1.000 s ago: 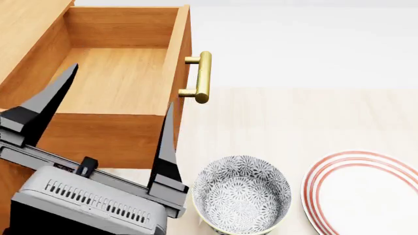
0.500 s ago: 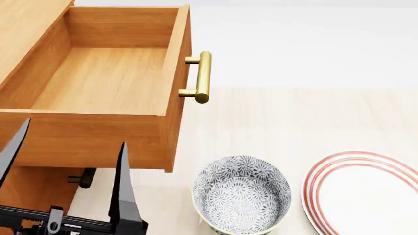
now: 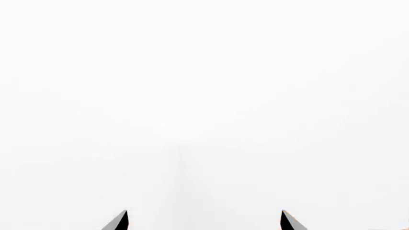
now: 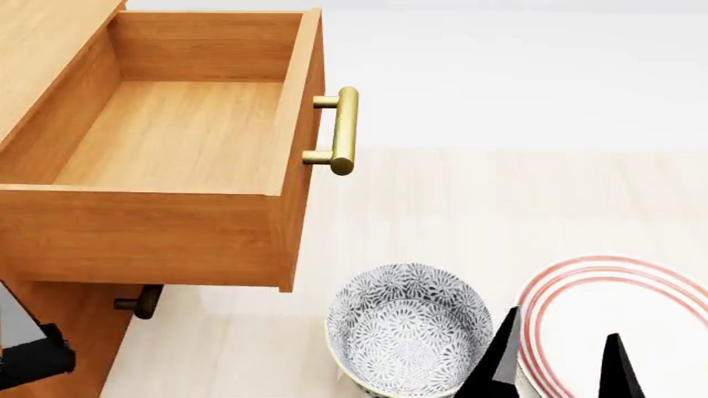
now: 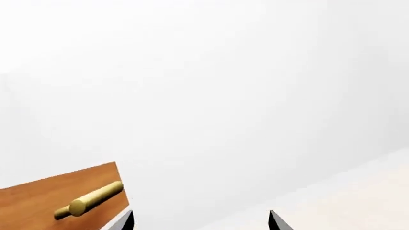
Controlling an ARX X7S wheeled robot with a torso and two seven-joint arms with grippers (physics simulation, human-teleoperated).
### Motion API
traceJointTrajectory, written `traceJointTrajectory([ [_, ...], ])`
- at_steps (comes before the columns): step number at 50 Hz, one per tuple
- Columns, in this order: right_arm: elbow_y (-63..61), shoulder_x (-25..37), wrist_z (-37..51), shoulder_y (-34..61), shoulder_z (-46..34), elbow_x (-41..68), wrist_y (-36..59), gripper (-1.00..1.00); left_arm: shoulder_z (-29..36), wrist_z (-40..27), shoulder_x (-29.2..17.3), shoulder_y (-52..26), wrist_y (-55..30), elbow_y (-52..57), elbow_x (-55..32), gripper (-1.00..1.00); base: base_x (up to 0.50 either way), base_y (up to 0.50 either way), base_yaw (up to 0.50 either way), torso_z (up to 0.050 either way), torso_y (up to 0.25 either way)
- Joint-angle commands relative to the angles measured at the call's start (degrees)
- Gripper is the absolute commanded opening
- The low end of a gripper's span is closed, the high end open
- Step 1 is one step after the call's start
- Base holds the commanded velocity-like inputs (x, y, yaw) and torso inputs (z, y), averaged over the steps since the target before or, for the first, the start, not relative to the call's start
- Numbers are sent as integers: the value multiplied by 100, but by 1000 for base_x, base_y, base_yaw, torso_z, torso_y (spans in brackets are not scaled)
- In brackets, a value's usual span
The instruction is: Open the top drawer of the cabinet.
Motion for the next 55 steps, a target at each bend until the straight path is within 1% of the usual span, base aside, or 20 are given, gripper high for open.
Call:
traceJointTrajectory([
  [1, -71, -191, 168, 179, 712, -220, -692, 100, -3349, 28, -102, 1994, 109, 329, 569, 100, 0, 0, 0, 0, 0],
  [2, -100, -197, 310, 250, 858, -327, -730, 100, -3800, 18, -108, 2202, -2, 515, 592, 100, 0, 0, 0, 0, 0],
  [3, -119, -194, 330, 264, 884, -322, -740, 100, -3952, 51, -109, 2279, 26, 567, 583, 100, 0, 0, 0, 0, 0],
  [4, -143, -201, 461, 340, 1046, -456, -815, 100, -4302, 37, -153, 2379, -119, 790, 523, 100, 0, 0, 0, 0, 0],
  [6, -177, -194, 519, 378, 1120, -470, -839, 100, -4614, 70, -168, 2492, -146, 916, 468, 100, 0, 0, 0, 0, 0],
  [7, -166, -230, 666, 457, 1315, -596, -950, 100, -4824, 67, -193, 2560, -200, 1017, 429, 100, 0, 0, 0, 0, 0],
  [13, -340, -234, 1126, 662, 1799, -776, -983, 100, -5557, 138, -243, 2848, -217, 1147, 347, 100, 0, 0, 0, 0, 0],
  [14, -341, -234, 1127, 662, 1799, -776, -982, 100, -5589, 166, -223, 2866, -212, 1147, 360, 100, 0, 0, 0, 0, 0],
  [15, -388, -246, 1298, 730, 1998, -819, -1012, 100, -5878, 102, -274, 2991, -184, 1164, 284, 100, 0, 0, 0, 0, 0],
  [17, -403, -244, 1377, 778, 2122, -829, -1069, 100, -6146, 117, -263, 3107, -255, 1223, 317, 100, 0, 0, 0, 0, 0],
  [18, -503, -224, 1493, 827, 2268, -865, -1077, 100, -6409, 102, -294, 3220, -252, 1274, 259, 100, 0, 0, 0, 0, 0],
  [20, -586, -204, 1599, 872, 2377, -879, -1048, 100, -6624, 143, -267, 3314, -280, 1321, 252, 100, 0, 0, 0, 0, 0],
  [24, -930, -136, 1997, 1031, 2827, -1018, -952, 100, -7358, 149, -212, 3601, -359, 1473, 171, 100, 0, 0, 0, 0, 0],
  [27, -1123, -94, 2101, 1077, 3039, -1290, -1021, 100, -7687, 228, -177, 3740, -373, 1554, 165, 100, 0, 0, 0, 0, 0],
  [29, -1377, -30, 2223, 1072, 3154, -1185, -901, 100, -7993, 250, -160, 3877, -407, 1647, 170, 100, 0, 0, 0, 0, 0],
  [34, -1697, 122, 2374, 1139, 3340, -1149, -714, 100, -8500, 378, -132, 4083, -486, 1805, 166, 100, 0, 0, 0, 0, 0],
  [40, -1980, 311, 2405, 1162, 3470, -1234, -584, 100, -8778, 578, -203, 4232, -471, 1953, 281, 100, 0, 0, 0, 0, 0],
  [43, -2139, 352, 2407, 1181, 3594, -1385, -683, 100, -8997, 657, -203, 4350, -444, 2010, 340, 100, 0, 0, 0, 0, 0],
  [46, -2232, 340, 2328, 1202, 3718, -1745, -987, 100, -9210, 727, -161, 4458, -390, 2020, 348, 100, 0, 0, 0, 0, 0],
  [55, -2316, 344, 2335, 1185, 3725, -1743, -976, 100, -9197, 834, -99, 4453, -332, 1981, 416, 100, 0, 0, 0, 0, 0],
])
